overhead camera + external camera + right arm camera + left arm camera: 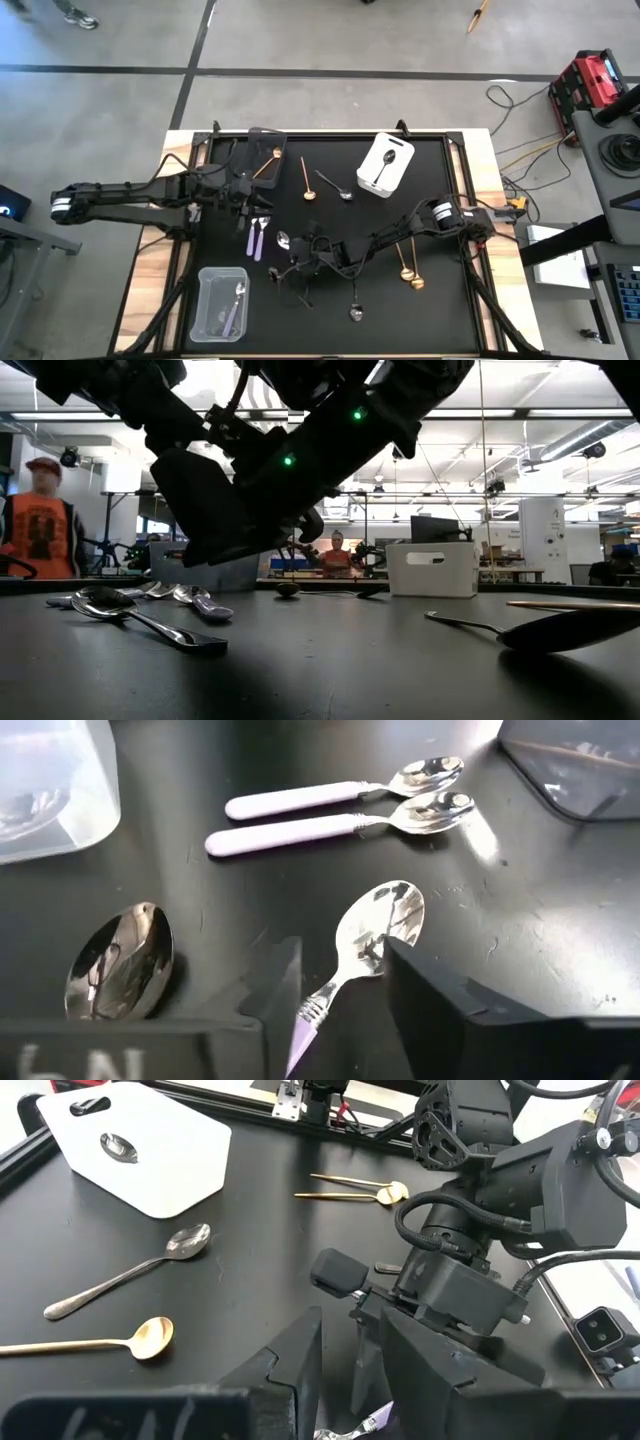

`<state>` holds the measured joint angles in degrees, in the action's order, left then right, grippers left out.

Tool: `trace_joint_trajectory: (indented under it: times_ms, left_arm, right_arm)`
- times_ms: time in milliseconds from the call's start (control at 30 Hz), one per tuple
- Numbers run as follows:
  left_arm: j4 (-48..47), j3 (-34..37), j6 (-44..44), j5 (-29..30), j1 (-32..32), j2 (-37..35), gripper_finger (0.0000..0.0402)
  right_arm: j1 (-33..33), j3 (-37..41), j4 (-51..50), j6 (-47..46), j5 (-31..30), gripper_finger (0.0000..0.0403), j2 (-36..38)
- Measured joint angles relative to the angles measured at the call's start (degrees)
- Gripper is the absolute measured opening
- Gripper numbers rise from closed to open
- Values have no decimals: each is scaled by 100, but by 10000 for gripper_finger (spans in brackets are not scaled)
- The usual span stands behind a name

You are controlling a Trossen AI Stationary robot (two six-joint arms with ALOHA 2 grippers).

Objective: Sort silverware by color (type)
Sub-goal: Put the purple spoon into the transparent bin

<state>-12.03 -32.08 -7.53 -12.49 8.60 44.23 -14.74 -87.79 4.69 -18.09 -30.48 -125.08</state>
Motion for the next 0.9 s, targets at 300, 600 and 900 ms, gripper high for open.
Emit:
trace_joint_trajectory:
  times_ms: [300, 600, 900]
  left_arm:
    - [2, 0, 0, 0, 2, 0, 87]
    - [9, 0, 0, 0, 1, 9, 87]
    - [52, 2, -2, 1, 2, 37, 87]
  right_arm:
    - [0, 1, -153, -415, 96, 241, 0]
    - [0, 20, -167, -571, 107, 258, -106]
    - [-7, 2, -57, -862, 217, 257, -521]
